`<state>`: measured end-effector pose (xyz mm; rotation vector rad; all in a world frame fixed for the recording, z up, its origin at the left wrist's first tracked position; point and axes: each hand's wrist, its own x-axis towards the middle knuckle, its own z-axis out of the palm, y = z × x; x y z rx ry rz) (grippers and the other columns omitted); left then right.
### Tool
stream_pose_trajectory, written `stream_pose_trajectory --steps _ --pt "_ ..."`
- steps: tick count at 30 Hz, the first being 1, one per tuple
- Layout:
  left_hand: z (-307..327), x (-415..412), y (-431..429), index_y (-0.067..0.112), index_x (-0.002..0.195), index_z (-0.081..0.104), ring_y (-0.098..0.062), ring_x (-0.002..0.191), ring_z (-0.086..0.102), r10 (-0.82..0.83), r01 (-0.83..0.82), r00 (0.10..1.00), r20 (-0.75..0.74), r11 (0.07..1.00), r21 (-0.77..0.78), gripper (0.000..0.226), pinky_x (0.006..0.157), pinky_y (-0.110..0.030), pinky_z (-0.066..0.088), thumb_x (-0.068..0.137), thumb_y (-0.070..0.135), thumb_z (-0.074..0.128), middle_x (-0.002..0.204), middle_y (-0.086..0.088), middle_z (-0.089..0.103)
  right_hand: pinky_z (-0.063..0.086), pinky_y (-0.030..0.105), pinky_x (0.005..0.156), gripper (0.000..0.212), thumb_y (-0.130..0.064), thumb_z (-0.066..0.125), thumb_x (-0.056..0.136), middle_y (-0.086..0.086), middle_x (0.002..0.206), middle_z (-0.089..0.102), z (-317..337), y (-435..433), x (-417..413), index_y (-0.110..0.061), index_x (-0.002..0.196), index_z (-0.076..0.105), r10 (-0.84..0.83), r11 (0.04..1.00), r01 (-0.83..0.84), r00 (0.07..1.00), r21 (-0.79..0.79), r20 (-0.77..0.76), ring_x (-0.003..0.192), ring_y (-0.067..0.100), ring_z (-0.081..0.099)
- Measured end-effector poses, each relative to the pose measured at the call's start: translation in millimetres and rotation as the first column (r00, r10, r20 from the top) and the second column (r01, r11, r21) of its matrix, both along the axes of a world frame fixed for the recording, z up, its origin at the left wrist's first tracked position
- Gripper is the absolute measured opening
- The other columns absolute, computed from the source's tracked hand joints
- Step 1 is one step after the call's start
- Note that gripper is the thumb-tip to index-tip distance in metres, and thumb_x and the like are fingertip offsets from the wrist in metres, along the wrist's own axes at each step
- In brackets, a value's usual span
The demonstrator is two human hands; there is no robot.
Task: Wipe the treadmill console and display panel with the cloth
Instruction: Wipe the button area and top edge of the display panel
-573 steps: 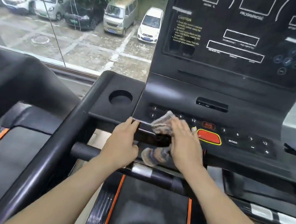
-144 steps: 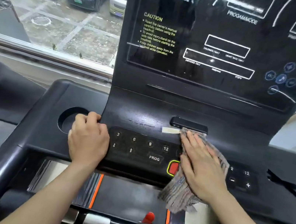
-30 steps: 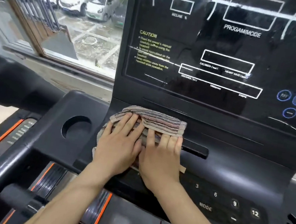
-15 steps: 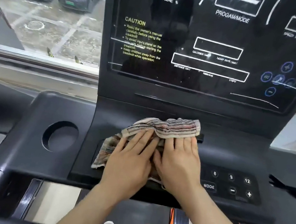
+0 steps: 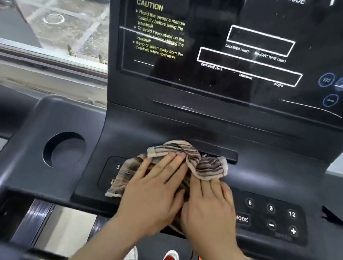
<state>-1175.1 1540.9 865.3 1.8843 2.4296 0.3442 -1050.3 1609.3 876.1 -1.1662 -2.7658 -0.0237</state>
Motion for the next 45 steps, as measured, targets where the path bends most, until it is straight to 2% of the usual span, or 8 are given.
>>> stream_pose_trajectory --steps 7,16,21,24,33,37,41,45 --pt "4 2 8 0.016 0.141 0.048 -0.022 0.140 0.035 0.219 -0.219 0.976 0.011 0.976 0.013 0.058 0.113 -0.047 0.018 0.088 0.035 0.034 0.149 -0.004 0.043 0.041 0.039 0.098 0.049 -0.028 0.045 0.080 0.008 0.114 0.069 7 11 -12 -0.014 0.123 0.065 0.140 0.989 -0.143 0.986 -0.037 -0.092 0.107 0.028 0.062" --pt "7 107 62 0.014 0.129 0.061 -0.024 0.131 0.048 -0.085 0.085 0.996 0.038 0.996 -0.008 0.059 0.102 -0.046 0.044 0.076 0.035 0.043 0.137 -0.006 0.056 0.029 0.038 0.070 0.020 -0.027 0.045 0.075 0.001 0.077 0.068 32 71 81 -0.014 0.072 0.060 -0.190 0.982 0.190 0.964 -0.017 -0.186 0.088 0.029 0.059" --pt "11 104 76 0.018 0.143 0.039 -0.014 0.140 0.034 -0.142 0.142 0.989 0.032 0.990 -0.021 0.068 0.108 -0.042 0.024 0.080 0.044 0.045 0.148 0.001 0.044 0.034 0.033 0.100 0.050 -0.023 0.042 0.084 0.022 0.126 0.061 17 77 68 0.004 0.123 0.057 -0.187 0.977 0.138 0.918 -0.162 -0.350 0.116 0.032 0.050" --pt "13 88 55 0.019 0.140 0.045 -0.012 0.136 0.036 -0.045 0.045 0.999 0.005 0.999 -0.023 0.067 0.108 -0.040 0.025 0.079 0.044 0.047 0.143 0.004 0.050 0.028 0.039 0.114 0.055 -0.027 0.035 0.091 0.011 0.145 0.048 12 67 42 -0.005 0.141 0.046 -0.077 0.969 -0.021 0.920 -0.245 -0.383 0.136 0.024 0.037" --pt "13 -19 -10 0.022 0.122 0.060 -0.016 0.130 0.047 0.194 -0.205 0.967 0.164 0.977 0.056 0.045 0.101 -0.042 0.040 0.081 0.035 0.048 0.133 0.008 0.055 0.026 0.034 0.114 0.056 -0.039 0.033 0.095 -0.008 0.149 0.042 20 53 -66 -0.023 0.148 0.037 0.424 0.876 -0.456 0.884 -0.160 -0.196 0.136 0.013 0.034" --pt "12 -44 -8 0.017 0.131 0.060 -0.017 0.126 0.052 0.140 -0.204 0.949 0.281 0.956 0.212 0.047 0.102 -0.041 0.045 0.084 0.021 0.051 0.135 0.001 0.057 0.026 0.037 0.114 0.056 -0.037 0.041 0.096 -0.005 0.155 0.035 13 62 -50 -0.020 0.149 0.036 0.391 0.910 -0.402 0.913 -0.101 -0.113 0.141 0.012 0.031" --pt "20 -46 -1 0.023 0.131 0.060 -0.016 0.125 0.050 0.099 -0.146 0.978 0.186 0.953 0.265 0.048 0.099 -0.032 0.043 0.083 0.022 0.055 0.137 0.007 0.056 0.013 0.035 0.118 0.060 -0.038 0.042 0.096 -0.005 0.159 0.026 11 61 -32 -0.020 0.152 0.032 0.241 0.967 -0.248 0.965 -0.062 -0.101 0.145 0.011 0.024" --pt "23 -94 -23 0.017 0.113 0.070 -0.019 0.111 0.057 0.371 -0.484 0.856 0.360 0.820 0.305 0.031 0.095 -0.023 0.038 0.083 0.011 0.067 0.118 0.004 0.066 0.013 0.040 0.115 0.059 -0.027 0.048 0.091 0.000 0.158 0.028 6 40 -70 -0.015 0.148 0.037 0.288 0.954 -0.291 0.956 -0.067 -0.050 0.145 0.017 0.021"
